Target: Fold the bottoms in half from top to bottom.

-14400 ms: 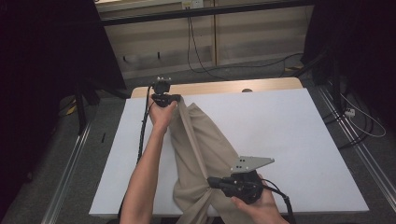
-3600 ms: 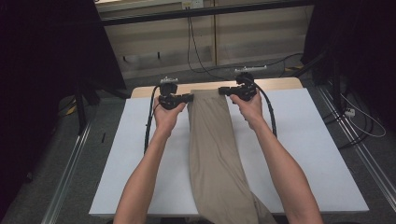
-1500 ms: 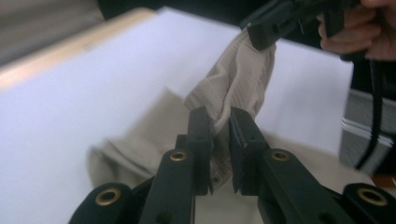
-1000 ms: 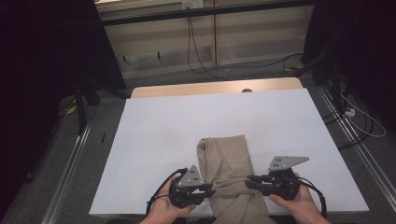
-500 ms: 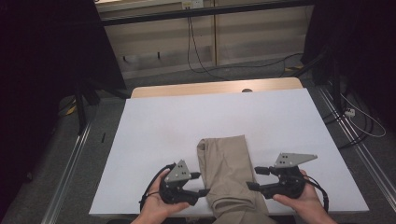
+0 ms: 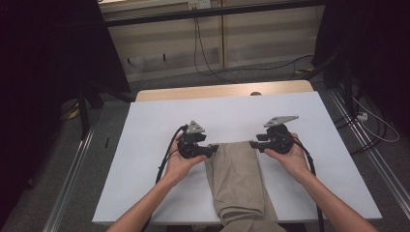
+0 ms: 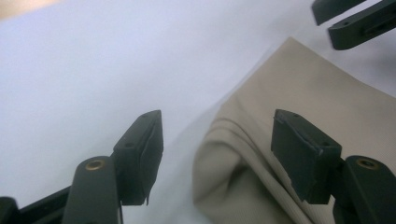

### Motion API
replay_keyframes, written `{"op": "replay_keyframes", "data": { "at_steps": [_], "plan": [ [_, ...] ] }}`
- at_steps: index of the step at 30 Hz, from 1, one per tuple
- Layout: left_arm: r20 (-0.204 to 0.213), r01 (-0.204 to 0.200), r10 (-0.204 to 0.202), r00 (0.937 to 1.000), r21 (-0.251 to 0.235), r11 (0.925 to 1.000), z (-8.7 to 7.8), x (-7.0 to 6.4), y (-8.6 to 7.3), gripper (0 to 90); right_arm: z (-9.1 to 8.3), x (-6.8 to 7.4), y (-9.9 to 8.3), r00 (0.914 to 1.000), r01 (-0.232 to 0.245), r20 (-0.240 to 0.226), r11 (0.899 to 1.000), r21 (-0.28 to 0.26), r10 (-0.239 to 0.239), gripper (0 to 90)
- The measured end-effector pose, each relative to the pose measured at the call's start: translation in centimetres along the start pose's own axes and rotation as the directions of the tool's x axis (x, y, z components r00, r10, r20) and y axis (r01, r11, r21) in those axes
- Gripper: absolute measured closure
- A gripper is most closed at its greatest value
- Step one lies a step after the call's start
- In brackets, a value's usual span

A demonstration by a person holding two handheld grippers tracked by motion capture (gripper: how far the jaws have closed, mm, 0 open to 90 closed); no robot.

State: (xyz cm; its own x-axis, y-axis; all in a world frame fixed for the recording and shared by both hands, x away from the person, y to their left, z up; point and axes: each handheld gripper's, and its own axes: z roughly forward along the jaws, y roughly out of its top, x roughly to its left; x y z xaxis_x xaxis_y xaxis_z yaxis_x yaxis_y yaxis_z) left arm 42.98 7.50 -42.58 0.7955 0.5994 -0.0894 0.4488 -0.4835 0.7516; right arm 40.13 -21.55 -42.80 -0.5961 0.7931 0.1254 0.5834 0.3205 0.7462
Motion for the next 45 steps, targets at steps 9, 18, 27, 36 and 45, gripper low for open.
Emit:
{"op": "replay_keyframes", "data": {
  "at_steps": [9, 18, 27, 36, 45],
  "plan": [
    [-0.037, 0.096, -0.095, 0.9948, 0.037, 0.9947, 0.7, 1.8, -1.6, 53.2, 3.8, -1.0, -0.6, 0.9997, -0.018, -0.012, 0.999, 0.046, 0.019, 57.1],
    [-0.011, 0.109, -0.110, 0.9939, -0.041, 0.9932, -0.8, 2.5, -1.6, 47.2, 3.5, -0.8, -0.8, 0.9987, 0.020, -0.048, 0.998, 0.060, -0.017, 67.8],
    [0.046, 0.082, -0.082, 0.9955, 0.013, 0.9966, 0.9, 2.0, -1.8, 36.2, 3.4, -1.0, -0.5, 0.9962, 0.012, -0.087, 0.995, 0.095, -0.003, 75.1],
    [0.099, 0.057, -0.063, 0.9931, 0.062, 0.9965, 1.8, -0.1, -2.2, 72.0, 3.2, -1.0, -0.9, 0.9864, -0.030, -0.157, 0.994, 0.109, 0.047, 86.3],
    [0.036, 0.087, -0.087, 0.9956, -0.007, 0.9962, -0.3, -0.1, -0.9, 80.9, 2.2, -0.8, 0.3, 0.9855, -0.076, -0.150, 0.997, 0.029, 0.079, 87.2]
  ]
}}
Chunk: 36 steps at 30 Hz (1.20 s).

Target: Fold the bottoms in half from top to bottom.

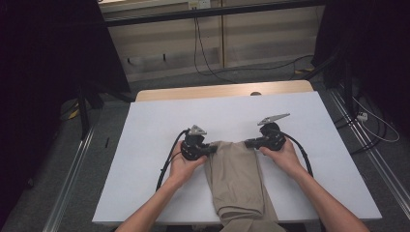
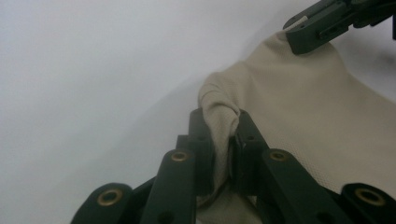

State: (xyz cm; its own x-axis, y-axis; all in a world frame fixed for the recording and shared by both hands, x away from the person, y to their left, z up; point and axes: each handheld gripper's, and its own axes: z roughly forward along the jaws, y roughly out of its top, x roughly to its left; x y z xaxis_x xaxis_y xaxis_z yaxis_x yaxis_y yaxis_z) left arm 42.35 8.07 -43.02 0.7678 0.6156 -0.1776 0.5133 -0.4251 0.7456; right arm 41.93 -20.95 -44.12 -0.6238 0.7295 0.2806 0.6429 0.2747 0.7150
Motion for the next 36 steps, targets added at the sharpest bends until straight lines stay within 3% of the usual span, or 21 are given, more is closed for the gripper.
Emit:
{"op": "replay_keyframes", "data": {
  "at_steps": [5, 10, 14, 17, 25, 36],
  "plan": [
    [-0.017, 0.042, -0.043, 0.9989, -0.064, 0.9971, -2.4, 1.2, 0.7, 81.0, -1.4, 0.4, 1.7, 0.9998, -0.015, -0.015, 0.995, -0.094, 0.014, 87.4],
    [-0.048, 0.050, -0.056, 0.9973, -0.109, 0.9928, -3.9, 2.4, 1.3, 80.9, -1.5, 1.2, 3.6, 0.9993, -0.022, -0.035, 0.988, -0.153, 0.017, 87.4],
    [-0.068, 0.066, -0.076, 0.9947, -0.147, 0.9870, -4.7, 3.4, 3.0, 80.9, -1.5, 1.3, 5.4, 0.9996, -0.026, -0.019, 0.981, -0.192, 0.023, 87.5],
    [-0.084, 0.050, -0.064, 0.9944, -0.166, 0.9848, -5.2, 3.6, 4.8, 80.8, -2.1, 1.2, 6.9, 0.9994, -0.035, -0.015, 0.974, -0.224, 0.033, 87.5],
    [-0.100, 0.036, -0.060, 0.9932, -0.226, 0.9734, -5.9, 3.8, 9.7, 80.7, -5.7, 1.0, 11.0, 0.9986, -0.001, 0.051, 0.961, -0.277, 0.015, 87.5],
    [-0.092, 0.040, -0.073, 0.9931, -0.326, 0.9445, -5.7, 3.9, 15.0, 80.5, -10.2, 0.8, 16.2, 0.9878, 0.065, 0.155, 0.946, -0.318, -0.016, 87.5]
  ]
}}
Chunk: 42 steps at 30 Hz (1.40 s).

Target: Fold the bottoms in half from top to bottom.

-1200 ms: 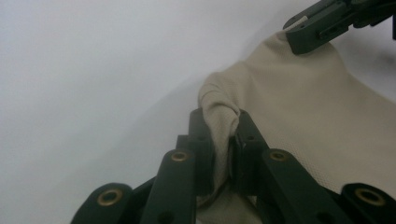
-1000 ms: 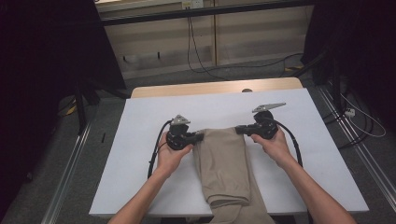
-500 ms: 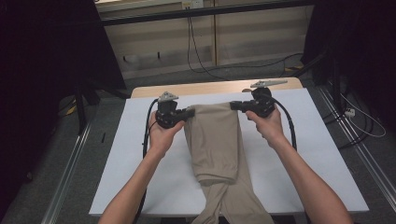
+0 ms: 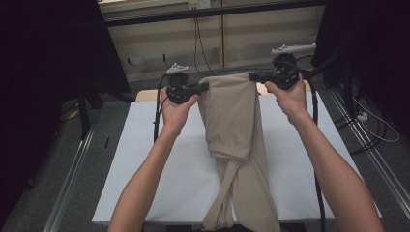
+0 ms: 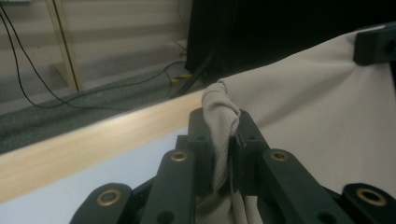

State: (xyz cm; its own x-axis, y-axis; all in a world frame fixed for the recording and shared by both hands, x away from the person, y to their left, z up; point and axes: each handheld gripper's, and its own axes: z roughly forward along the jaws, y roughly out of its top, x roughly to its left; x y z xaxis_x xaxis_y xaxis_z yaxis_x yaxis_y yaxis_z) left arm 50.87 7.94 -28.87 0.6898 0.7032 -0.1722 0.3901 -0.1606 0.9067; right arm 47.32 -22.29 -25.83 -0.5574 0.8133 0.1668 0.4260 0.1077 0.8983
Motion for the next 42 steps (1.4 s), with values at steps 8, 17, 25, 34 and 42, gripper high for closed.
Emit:
{"op": "replay_keyframes", "data": {
  "at_steps": [8, 17, 25, 34, 42],
  "plan": [
    [-0.031, 0.005, -0.006, 0.9995, -0.036, 0.9993, 1.0, 0.1, 2.8, 80.4, -0.5, -0.4, 3.6, 0.9985, 0.025, 0.050, 0.999, -0.030, -0.023, 87.5],
    [-0.053, 0.094, -0.088, 0.9947, 0.119, 0.9885, 5.8, 2.8, -2.5, 80.2, 5.8, -4.5, -3.1, 0.9932, -0.110, 0.046, 0.990, 0.082, 0.107, 87.4],
    [-0.108, 0.140, -0.122, 0.9867, 0.176, 0.9744, 9.2, 3.7, -4.9, 60.4, 9.4, -6.4, -5.9, 0.9718, -0.167, 0.184, 0.981, 0.097, 0.148, 56.2],
    [-0.140, 0.110, -0.087, 0.9863, 0.168, 0.9797, 6.0, 3.0, -6.3, 33.6, 7.3, -4.9, -8.2, 0.9820, -0.136, 0.147, 0.985, 0.107, 0.119, 47.1],
    [-0.020, 0.008, -0.004, 0.9998, 0.223, 0.9749, -0.1, -1.0, -12.0, 32.3, 1.3, 0.7, -13.3, 0.9990, -0.045, 0.009, 0.990, 0.135, 0.044, 56.5]
  ]
}}
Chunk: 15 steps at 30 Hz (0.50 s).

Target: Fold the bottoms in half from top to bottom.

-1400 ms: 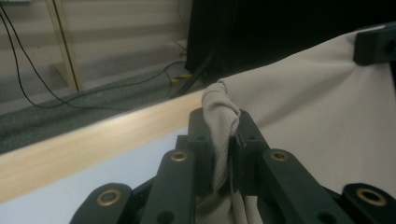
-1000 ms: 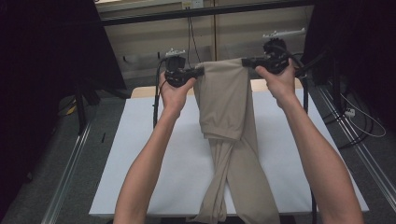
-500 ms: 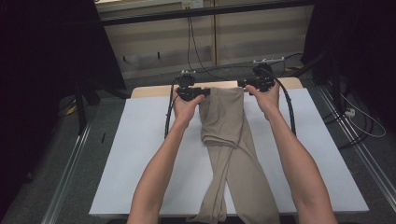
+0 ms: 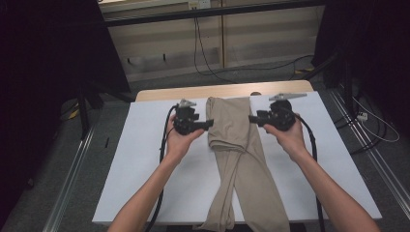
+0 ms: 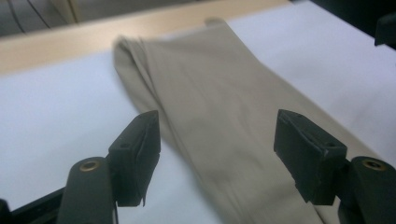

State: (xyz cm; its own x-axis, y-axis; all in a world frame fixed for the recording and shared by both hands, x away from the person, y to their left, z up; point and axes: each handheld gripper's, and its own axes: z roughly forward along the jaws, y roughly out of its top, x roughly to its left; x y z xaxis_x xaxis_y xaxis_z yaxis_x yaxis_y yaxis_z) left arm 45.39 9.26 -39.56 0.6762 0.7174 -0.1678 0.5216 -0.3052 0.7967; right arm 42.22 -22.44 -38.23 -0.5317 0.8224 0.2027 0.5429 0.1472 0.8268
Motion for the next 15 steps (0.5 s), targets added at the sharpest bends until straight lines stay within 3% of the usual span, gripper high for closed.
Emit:
{"op": "replay_keyframes", "data": {
  "at_steps": [2, 5, 8, 9, 10, 11, 15],
  "plan": [
    [0.026, -0.015, 0.015, 0.9996, 0.011, 0.9998, -1.4, -1.0, -1.8, 32.0, -1.3, 1.5, -1.7, 0.9992, 0.017, -0.036, 1.000, 0.016, -0.016, 59.8],
    [0.060, -0.064, 0.061, 0.9963, 0.047, 0.9968, -3.2, -2.8, -4.4, 32.3, -2.8, 3.9, -4.1, 0.9971, 0.059, -0.052, 0.996, 0.062, -0.056, 65.0],
    [0.121, -0.081, 0.070, 0.9901, 0.093, 0.9923, -4.5, -4.9, -7.0, 34.4, -3.6, 6.3, -7.0, 0.9927, 0.095, -0.086, 0.987, 0.131, -0.085, 68.7],
    [0.132, -0.097, 0.082, 0.9878, 0.109, 0.9893, -4.9, -5.6, -7.9, 35.4, -3.8, 7.0, -7.9, 0.9900, 0.105, -0.108, 0.983, 0.149, -0.090, 71.1],
    [0.121, -0.090, 0.075, 0.9898, 0.120, 0.9886, -5.4, -6.3, -8.7, 35.9, -4.0, 7.7, -8.7, 0.9881, 0.111, -0.124, 0.980, 0.166, -0.091, 73.4],
    [0.137, -0.088, 0.070, 0.9881, 0.132, 0.9873, -5.8, -6.9, -9.4, 35.5, -4.2, 8.5, -9.4, 0.9855, 0.123, -0.138, 0.976, 0.182, -0.098, 74.1],
    [0.193, -0.127, 0.090, 0.9770, 0.187, 0.9742, -7.0, -8.9, -11.6, 36.8, -5.1, 11.0, -11.4, 0.9754, 0.155, -0.188, 0.964, 0.214, -0.115, 77.8]
  ]
}}
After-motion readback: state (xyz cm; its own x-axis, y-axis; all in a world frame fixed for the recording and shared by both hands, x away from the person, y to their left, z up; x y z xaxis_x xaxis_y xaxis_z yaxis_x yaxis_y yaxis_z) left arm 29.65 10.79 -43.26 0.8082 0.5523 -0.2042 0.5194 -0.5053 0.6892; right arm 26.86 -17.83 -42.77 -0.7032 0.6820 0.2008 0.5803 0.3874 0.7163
